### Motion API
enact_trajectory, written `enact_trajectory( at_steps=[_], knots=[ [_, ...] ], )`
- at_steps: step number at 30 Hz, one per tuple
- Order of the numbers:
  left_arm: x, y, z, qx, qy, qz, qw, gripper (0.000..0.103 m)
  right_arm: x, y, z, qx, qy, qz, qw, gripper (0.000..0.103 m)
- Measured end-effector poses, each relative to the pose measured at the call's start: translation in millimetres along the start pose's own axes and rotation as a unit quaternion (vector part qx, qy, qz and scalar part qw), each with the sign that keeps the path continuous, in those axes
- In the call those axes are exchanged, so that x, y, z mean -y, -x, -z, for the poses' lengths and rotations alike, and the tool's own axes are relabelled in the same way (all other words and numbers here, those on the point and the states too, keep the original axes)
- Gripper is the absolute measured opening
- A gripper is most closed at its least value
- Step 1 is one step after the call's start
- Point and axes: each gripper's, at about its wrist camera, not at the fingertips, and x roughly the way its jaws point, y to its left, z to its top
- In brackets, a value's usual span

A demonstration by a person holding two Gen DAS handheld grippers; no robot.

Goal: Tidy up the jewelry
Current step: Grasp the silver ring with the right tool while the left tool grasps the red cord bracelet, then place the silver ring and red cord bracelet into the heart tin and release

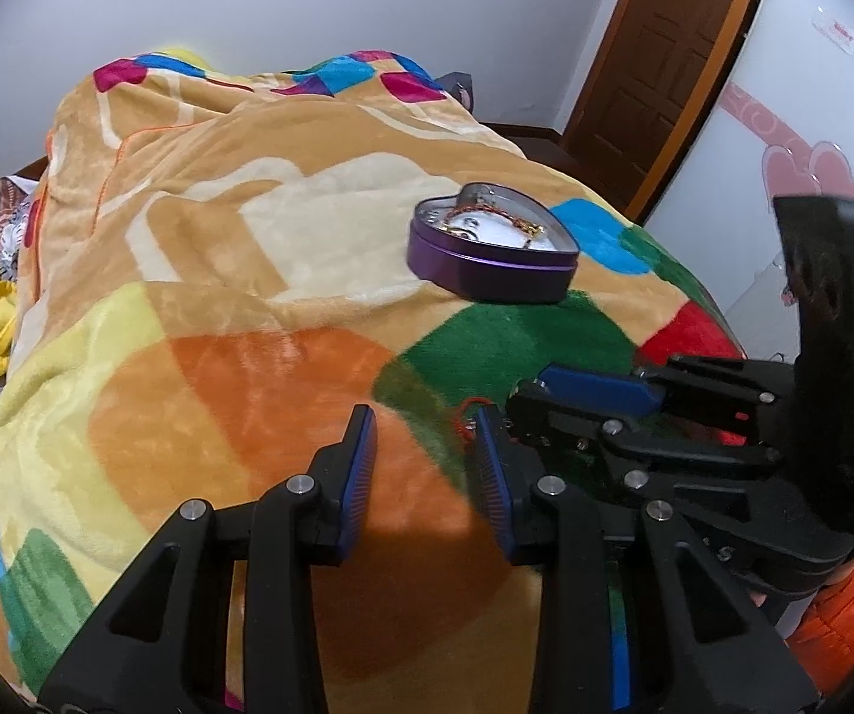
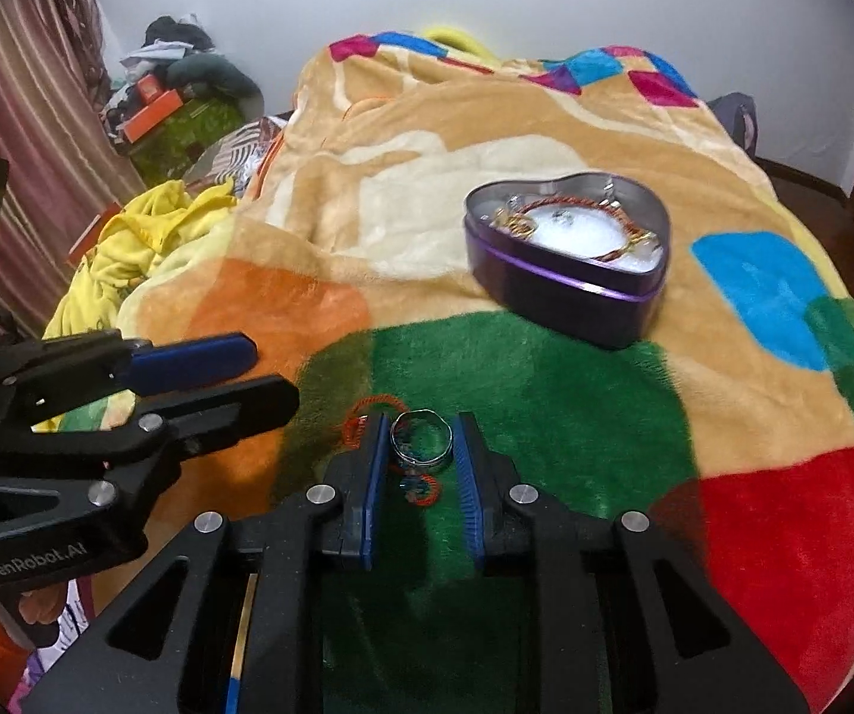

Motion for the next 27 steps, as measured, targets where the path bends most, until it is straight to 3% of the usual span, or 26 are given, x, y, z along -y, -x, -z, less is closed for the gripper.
enact_trajectory(
  at_steps=[9, 12, 14, 17, 27],
  knots=[
    [6.8, -31.2, -0.9, -0.033, 0.016, 0.025, 0.999, 0.028, 18.3, 16.5, -2.4, 0.019, -0.009, 0.026, 0.999, 0.02],
    [8.3, -34.3, -0.3, -0.038, 0.015, 0.028, 0.9988, 0.02, 22.1, 18.8, -0.8, 0.02, -0.013, 0.03, 0.999, 0.02],
    [9.2, -33.9, 0.5, -0.041, 0.013, 0.032, 0.9986, 0.009, 23.5, 19.5, -0.8, 0.021, -0.017, 0.03, 0.999, 0.02],
    [9.2, -32.6, 1.7, -0.04, 0.013, 0.032, 0.9986, 0.004, 25.7, 21.0, -1.7, 0.025, -0.024, 0.029, 0.999, 0.02],
    [15.5, -12.0, -7.9, -0.005, 0.008, 0.011, 0.9999, 0.003, 28.8, 33.7, -3.4, 0.042, -0.026, 0.03, 0.998, 0.02]
  ],
)
